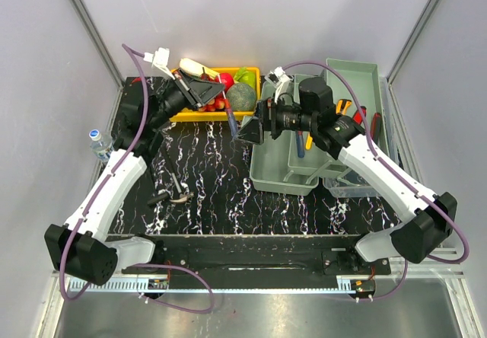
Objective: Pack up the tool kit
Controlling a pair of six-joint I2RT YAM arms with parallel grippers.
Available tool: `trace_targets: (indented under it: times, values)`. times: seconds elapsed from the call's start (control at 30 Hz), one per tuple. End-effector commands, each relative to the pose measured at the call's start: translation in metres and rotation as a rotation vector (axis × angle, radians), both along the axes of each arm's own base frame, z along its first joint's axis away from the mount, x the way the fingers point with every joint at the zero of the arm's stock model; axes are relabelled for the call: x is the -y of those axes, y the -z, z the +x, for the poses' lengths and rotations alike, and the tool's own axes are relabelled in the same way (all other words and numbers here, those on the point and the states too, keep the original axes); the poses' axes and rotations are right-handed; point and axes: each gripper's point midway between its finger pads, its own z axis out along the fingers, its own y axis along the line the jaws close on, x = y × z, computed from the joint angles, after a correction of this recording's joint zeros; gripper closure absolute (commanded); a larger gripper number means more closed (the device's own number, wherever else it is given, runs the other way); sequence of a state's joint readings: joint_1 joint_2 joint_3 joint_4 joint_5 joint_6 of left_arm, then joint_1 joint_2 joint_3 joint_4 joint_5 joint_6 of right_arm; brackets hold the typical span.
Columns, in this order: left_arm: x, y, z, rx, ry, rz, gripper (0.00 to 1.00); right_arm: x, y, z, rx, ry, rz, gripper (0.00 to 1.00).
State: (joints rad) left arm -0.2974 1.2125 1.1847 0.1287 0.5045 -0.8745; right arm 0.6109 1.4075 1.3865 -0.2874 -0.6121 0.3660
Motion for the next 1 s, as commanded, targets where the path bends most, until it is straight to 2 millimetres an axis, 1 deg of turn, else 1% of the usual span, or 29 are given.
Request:
trace_targets:
  times: [0.0, 0.07, 0.17, 0.3, 0.4, 0.43, 0.47, 0.5, 0.53, 0.6, 0.63, 0.67, 0.7, 0.73, 0.77, 0.8, 0.83, 0.87, 0.9, 0.93, 0.97]
  values:
    - [0.013, -0.053, -0.032, 0.197, 0.151, -0.101, 1.0, -0.016, -0.051, -0.018, 0.087, -0.114, 0.138, 0.03]
    - [0.018, -0.058, -0.039, 0.22, 0.174, -0.105, 1.0, -0.017, -0.053, -0.018, 0.085, -0.114, 0.149, 0.07]
    - [0.023, -0.062, -0.045, 0.238, 0.198, -0.112, 1.0, -0.018, -0.056, -0.019, 0.089, -0.115, 0.158, 0.17]
    - [0.028, -0.062, -0.05, 0.242, 0.223, -0.112, 1.0, -0.019, -0.061, -0.018, 0.092, -0.115, 0.174, 0.35]
    - [0.028, -0.056, -0.047, 0.23, 0.216, -0.106, 1.0, -0.019, -0.064, -0.021, 0.097, -0.129, 0.189, 0.58]
    - [0.028, -0.053, -0.046, 0.221, 0.212, -0.1, 0.99, -0.019, -0.064, -0.021, 0.096, -0.128, 0.189, 0.68]
    - [0.028, -0.05, -0.044, 0.215, 0.207, -0.092, 0.95, -0.019, -0.063, -0.02, 0.095, -0.121, 0.189, 0.81]
    - [0.028, -0.048, -0.043, 0.217, 0.204, -0.081, 0.91, -0.019, -0.061, -0.02, 0.09, -0.12, 0.186, 0.9]
    - [0.028, -0.044, -0.042, 0.209, 0.201, -0.072, 0.81, -0.018, -0.06, -0.019, 0.085, -0.113, 0.183, 0.98]
    - [0.026, -0.038, -0.037, 0.197, 0.173, -0.047, 0.48, -0.017, -0.056, -0.018, 0.079, -0.098, 0.172, 1.0]
    - [0.025, -0.028, -0.032, 0.168, 0.149, -0.019, 0.3, -0.015, -0.054, -0.016, 0.08, -0.079, 0.163, 1.0]
    - [0.02, -0.02, -0.024, 0.144, 0.101, 0.007, 0.17, -0.013, -0.051, -0.011, 0.079, -0.048, 0.148, 1.0]
    - [0.014, -0.006, -0.015, 0.092, 0.039, 0.036, 0.07, -0.011, -0.047, -0.007, 0.08, -0.014, 0.131, 1.0]
    - [0.006, 0.01, -0.004, 0.033, -0.034, 0.064, 0.02, -0.007, -0.042, 0.0, 0.076, 0.031, 0.109, 1.0]
    - [-0.002, 0.027, 0.005, -0.028, -0.101, 0.089, 0.01, -0.002, -0.036, 0.009, 0.073, 0.099, 0.079, 1.0]
    - [-0.014, 0.045, 0.012, -0.087, -0.177, 0.128, 0.01, 0.006, -0.03, 0.024, 0.073, 0.198, 0.042, 1.0]
    - [-0.026, 0.063, 0.02, -0.145, -0.258, 0.164, 0.01, 0.015, -0.023, 0.034, 0.063, 0.273, 0.007, 1.0]
    - [-0.039, 0.08, 0.023, -0.21, -0.329, 0.199, 0.01, 0.025, -0.016, 0.046, 0.055, 0.366, -0.035, 1.0]
    - [-0.052, 0.098, 0.025, -0.275, -0.399, 0.232, 0.01, 0.038, -0.006, 0.058, 0.046, 0.462, -0.087, 1.0]
    - [-0.063, 0.111, 0.027, -0.326, -0.453, 0.255, 0.01, 0.052, 0.003, 0.067, 0.034, 0.55, -0.138, 1.0]
    - [-0.076, 0.126, 0.028, -0.381, -0.507, 0.278, 0.01, 0.07, 0.011, 0.077, 0.024, 0.666, -0.194, 1.0]
